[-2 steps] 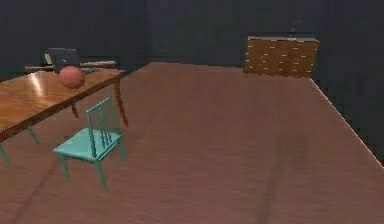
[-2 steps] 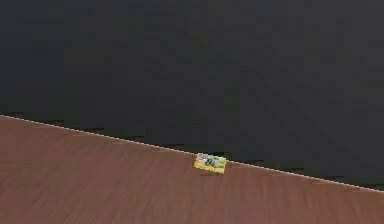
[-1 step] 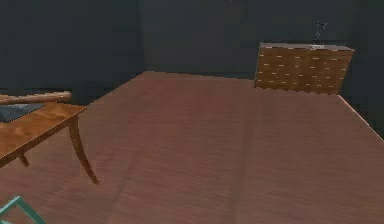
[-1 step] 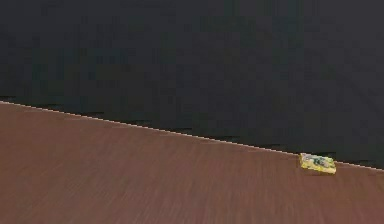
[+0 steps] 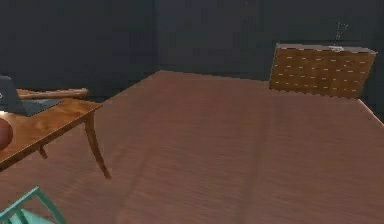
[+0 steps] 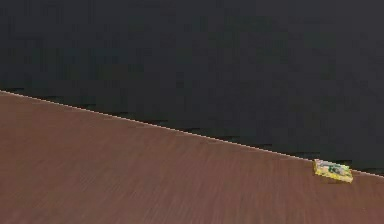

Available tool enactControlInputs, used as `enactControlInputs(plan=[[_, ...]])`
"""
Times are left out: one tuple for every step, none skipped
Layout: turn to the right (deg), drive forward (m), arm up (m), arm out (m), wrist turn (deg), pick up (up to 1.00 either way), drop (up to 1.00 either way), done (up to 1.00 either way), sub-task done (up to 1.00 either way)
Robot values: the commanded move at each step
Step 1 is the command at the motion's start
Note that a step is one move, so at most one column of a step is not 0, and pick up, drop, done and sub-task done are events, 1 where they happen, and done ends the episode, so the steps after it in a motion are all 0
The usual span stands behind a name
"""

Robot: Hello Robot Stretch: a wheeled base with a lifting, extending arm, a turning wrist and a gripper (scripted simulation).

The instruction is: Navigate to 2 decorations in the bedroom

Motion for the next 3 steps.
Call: enactControlInputs(plan=[[0.0, 0.75, 0.00, 0.00, 0.0, 0.00, 0.00, 0.00, 0.00], [-6.0, 0.00, 0.00, 0.00, 0.0, 0.00, 0.00, 0.00, 0.00], [0.0, 0.75, 0.00, 0.00, 0.0, 0.00, 0.00, 0.00, 0.00]])
